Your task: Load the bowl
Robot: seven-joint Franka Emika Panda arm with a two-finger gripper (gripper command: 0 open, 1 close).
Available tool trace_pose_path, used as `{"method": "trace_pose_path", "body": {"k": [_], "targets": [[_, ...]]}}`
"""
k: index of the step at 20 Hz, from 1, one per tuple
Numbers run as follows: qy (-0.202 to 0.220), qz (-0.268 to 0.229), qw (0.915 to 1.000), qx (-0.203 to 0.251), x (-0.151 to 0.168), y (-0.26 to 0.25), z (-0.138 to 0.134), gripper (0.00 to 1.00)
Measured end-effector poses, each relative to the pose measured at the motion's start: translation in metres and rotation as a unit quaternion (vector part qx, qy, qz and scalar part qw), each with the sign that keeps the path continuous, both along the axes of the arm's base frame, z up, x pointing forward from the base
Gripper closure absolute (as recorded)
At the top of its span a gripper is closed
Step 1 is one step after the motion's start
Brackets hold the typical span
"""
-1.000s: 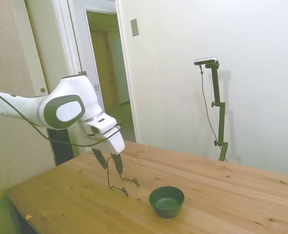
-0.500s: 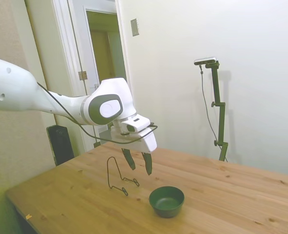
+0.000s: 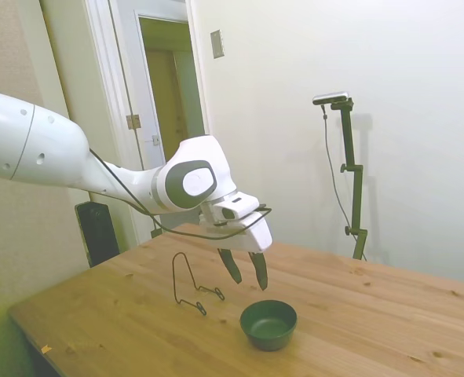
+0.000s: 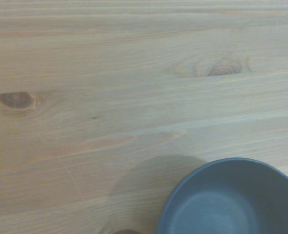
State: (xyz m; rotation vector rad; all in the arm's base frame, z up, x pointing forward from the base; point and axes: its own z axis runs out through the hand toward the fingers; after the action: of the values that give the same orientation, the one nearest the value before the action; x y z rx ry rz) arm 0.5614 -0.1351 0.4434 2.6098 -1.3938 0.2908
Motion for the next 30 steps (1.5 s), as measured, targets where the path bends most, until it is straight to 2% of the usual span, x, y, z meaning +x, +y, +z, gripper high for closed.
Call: {"method": "trace_pose_path", "body": {"k": [6,14,20,21,30], "targets": [[0.02,-0.011,0.9997,0.008,0.002,-0.009,-0.04,0.0],[0.021,-0.019,0.9993,0.023,0.004,-0.008,-0.049,0.0],[0.026,-0.021,0.9991,0.026,0.007,-0.011,-0.071,0.0],[0.026,-0.022,0.9991,0.026,0.007,-0.012,-0.072,1.0],[0.023,-0.026,0.9983,0.047,0.008,-0.01,-0.073,1.0]]}}
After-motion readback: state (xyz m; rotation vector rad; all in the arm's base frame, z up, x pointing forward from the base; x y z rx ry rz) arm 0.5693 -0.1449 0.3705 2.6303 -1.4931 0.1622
